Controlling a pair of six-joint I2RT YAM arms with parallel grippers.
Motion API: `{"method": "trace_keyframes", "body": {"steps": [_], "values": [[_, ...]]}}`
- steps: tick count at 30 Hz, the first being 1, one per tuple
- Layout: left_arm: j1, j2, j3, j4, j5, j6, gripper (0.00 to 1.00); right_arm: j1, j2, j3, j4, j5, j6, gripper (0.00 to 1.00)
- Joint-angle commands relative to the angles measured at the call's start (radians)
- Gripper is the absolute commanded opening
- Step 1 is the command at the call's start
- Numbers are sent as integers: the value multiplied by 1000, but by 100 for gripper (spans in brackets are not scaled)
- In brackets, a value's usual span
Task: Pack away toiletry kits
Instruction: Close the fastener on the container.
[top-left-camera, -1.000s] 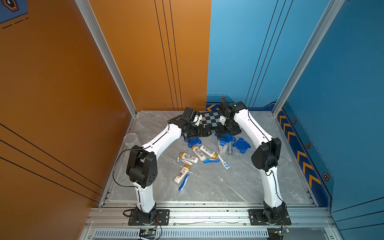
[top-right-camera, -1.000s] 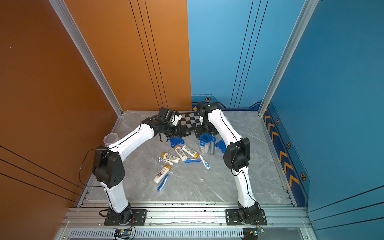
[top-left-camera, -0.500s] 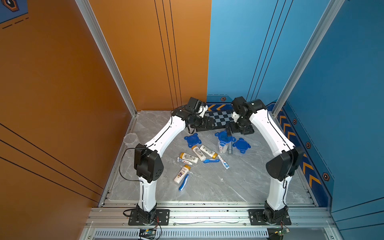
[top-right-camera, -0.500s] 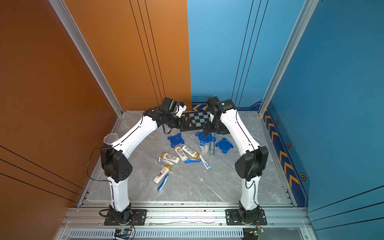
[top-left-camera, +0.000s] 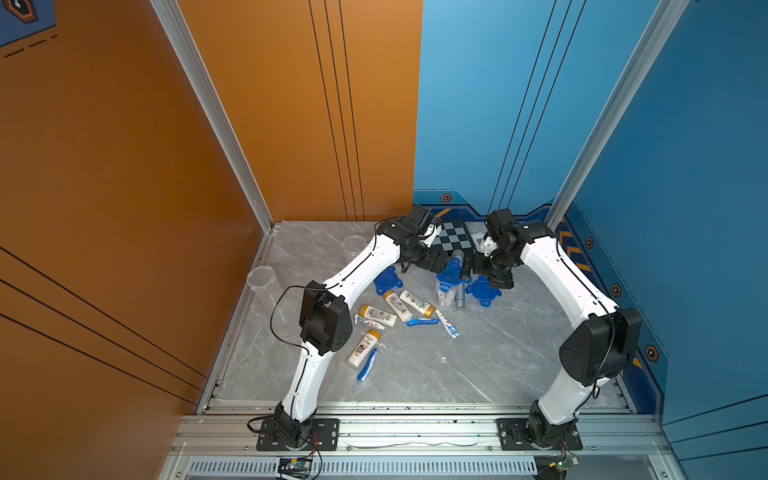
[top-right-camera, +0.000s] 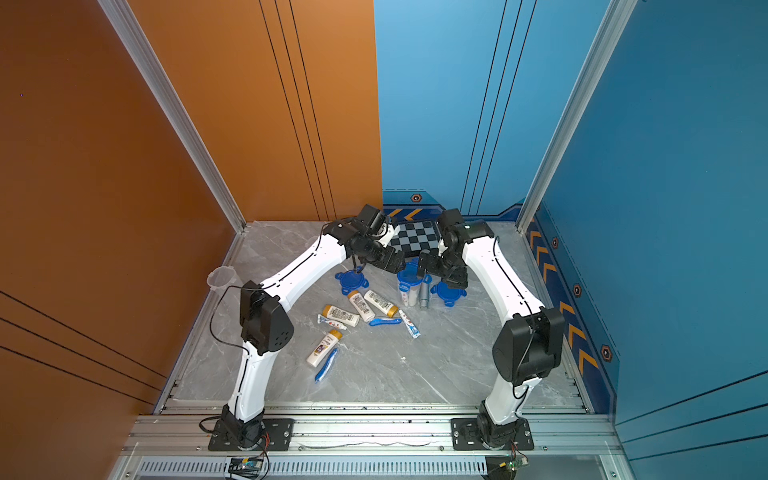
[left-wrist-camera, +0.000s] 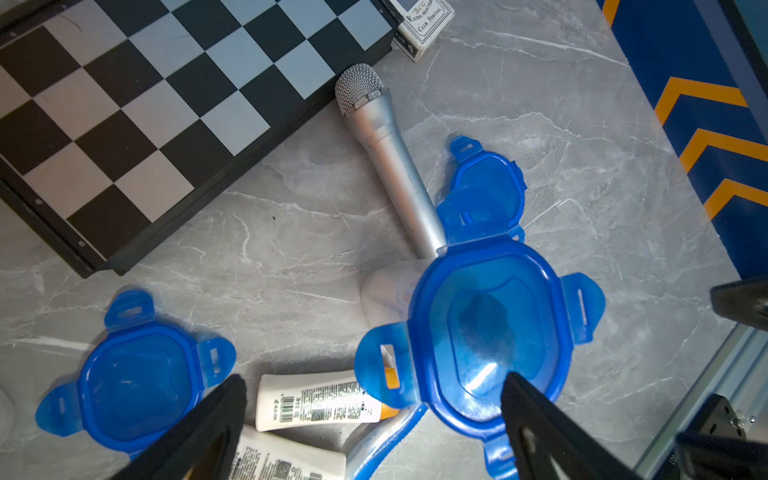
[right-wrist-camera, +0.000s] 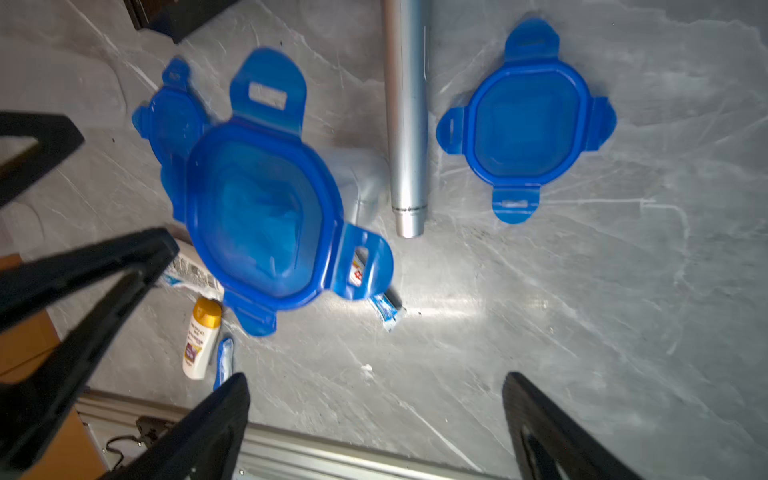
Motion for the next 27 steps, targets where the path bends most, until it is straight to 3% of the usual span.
{"method": "trace_keyframes", "body": {"steps": [1, 27], "values": [[-12, 10, 28, -29, -50, 38, 97, -12, 39, 7, 64, -19, 40, 95], [-32, 40, -2, -41, -102, 41, 97, -35, 157, 63, 37, 52, -7, 77]]}}
